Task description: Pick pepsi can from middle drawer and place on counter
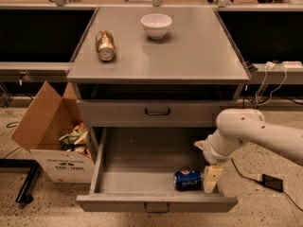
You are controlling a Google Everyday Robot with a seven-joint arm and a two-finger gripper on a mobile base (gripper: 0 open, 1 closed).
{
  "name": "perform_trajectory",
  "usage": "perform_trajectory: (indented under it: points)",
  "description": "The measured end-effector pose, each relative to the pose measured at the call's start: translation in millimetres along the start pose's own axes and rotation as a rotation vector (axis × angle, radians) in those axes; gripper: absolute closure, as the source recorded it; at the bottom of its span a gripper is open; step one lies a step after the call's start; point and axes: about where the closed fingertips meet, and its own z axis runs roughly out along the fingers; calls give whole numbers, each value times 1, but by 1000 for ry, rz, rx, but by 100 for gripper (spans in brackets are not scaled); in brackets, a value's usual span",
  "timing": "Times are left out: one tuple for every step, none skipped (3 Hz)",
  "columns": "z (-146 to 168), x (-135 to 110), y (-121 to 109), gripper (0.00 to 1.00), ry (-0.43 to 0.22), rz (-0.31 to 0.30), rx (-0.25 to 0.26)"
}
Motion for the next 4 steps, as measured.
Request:
perform_trajectory:
  points:
    - [37,4,-16,0,-15,-15,-23]
    - [72,14,-29,0,-43,7,-42]
    - [99,21,-39,0,-70,34,-42]
    - [120,25,-48,19,-87,53,-50]
